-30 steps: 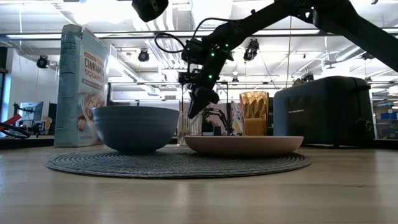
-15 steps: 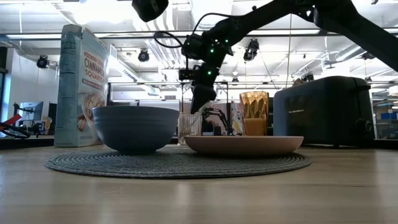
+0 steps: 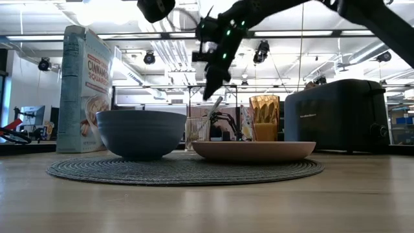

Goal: Arrange a breakfast setting
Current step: Put the brown glass with rice on the gray table placemat

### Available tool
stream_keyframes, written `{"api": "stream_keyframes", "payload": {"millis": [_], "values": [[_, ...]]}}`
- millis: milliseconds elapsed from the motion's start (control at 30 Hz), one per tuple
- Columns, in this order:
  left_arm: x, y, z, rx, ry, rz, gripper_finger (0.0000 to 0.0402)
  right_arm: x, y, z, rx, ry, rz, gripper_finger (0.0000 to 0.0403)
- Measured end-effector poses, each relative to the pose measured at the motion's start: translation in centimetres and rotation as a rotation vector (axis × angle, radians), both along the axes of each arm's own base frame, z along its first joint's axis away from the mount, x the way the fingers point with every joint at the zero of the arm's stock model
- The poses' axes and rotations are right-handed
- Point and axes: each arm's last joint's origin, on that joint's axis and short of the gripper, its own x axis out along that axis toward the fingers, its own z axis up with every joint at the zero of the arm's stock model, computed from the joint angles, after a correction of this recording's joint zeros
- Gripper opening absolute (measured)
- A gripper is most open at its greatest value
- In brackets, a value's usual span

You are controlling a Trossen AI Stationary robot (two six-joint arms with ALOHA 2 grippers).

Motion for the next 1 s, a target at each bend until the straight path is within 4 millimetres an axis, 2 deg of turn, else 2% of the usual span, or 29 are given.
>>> {"api": "stream_keyframes", "payload": {"millis": [167,367,567,733,1000], "values": [[0.0,0.0,0.0,0.014,-0.004,-0.011,0.0076,-1.8,1.1,2.2,0.115,-0.022,-0.035,0.0098],[-0.1,-0.1,-0.1,0.012,0.006,-0.039,0.0076,-4.5,3.2,3.4,0.206,0.05,-0.093,0.0089],[-1.1,0.2,0.3,0.06,0.016,-0.074,0.0076,-7.5,4.6,3.3,0.232,0.07,-0.195,0.0079],[-2.4,1.3,0.3,0.122,-0.007,-0.087,0.0076,-9.5,5.0,2.8,0.143,0.087,-0.419,0.0084],[-3.4,3.4,0.6,0.179,-0.046,-0.05,0.0076,-10.8,4.7,1.9,0.131,0.067,-0.662,0.0095]]}}
